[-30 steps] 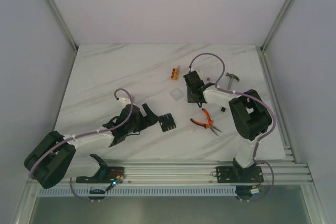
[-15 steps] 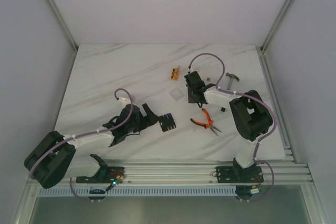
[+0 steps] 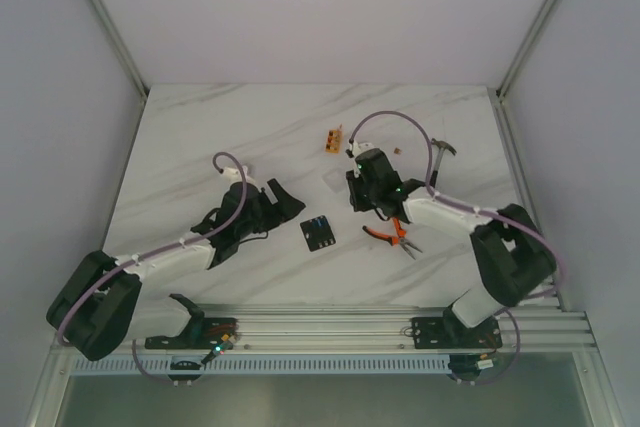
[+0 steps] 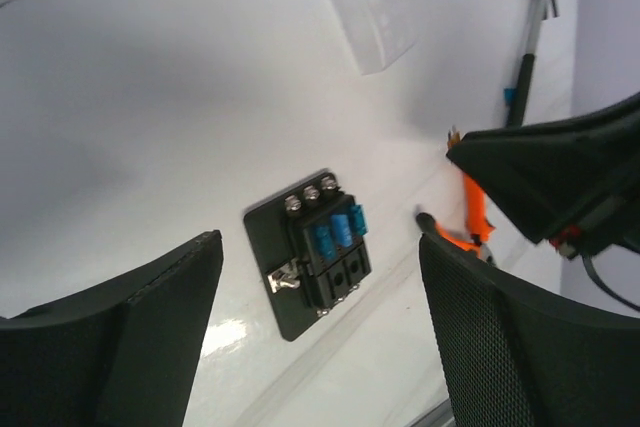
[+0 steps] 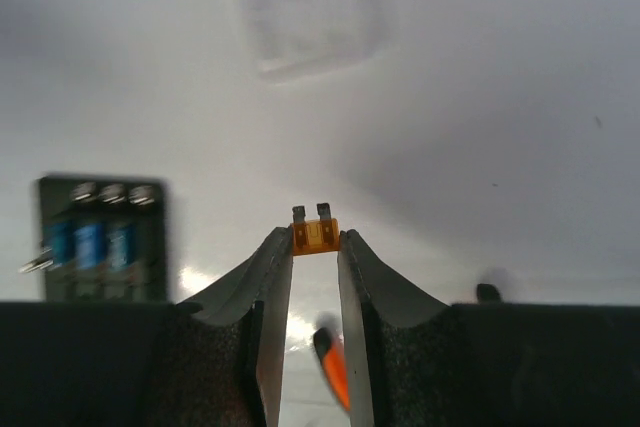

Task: Snap on the fuse box
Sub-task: Pick up the fuse from the center of the board.

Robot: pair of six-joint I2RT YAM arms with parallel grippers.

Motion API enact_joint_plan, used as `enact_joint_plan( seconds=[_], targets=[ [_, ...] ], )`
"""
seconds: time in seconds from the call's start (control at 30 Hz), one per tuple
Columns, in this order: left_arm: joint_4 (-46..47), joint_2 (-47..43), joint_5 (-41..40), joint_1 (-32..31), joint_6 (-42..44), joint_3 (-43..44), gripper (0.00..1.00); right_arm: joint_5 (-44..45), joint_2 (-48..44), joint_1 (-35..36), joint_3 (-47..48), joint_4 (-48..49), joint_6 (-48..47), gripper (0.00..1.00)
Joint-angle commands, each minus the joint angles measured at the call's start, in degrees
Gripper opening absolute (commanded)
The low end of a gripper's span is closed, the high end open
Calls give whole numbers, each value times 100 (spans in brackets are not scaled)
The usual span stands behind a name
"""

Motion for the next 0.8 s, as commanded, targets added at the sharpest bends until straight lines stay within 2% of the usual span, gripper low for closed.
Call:
enact_joint_plan(
  seconds=[0.0, 0.37, 0.77],
  targets=[
    [549, -2, 586, 150, 82, 256, 86, -626, -750, 239, -284, 726, -463, 14],
    [1296, 253, 1189, 168, -336, 401, 63, -1407, -1525, 882, -752, 1737, -1092, 15],
    [1661, 253, 1317, 165, -664, 262, 47, -1489, -1632, 1146, -874, 2113, -1263, 15]
  ],
)
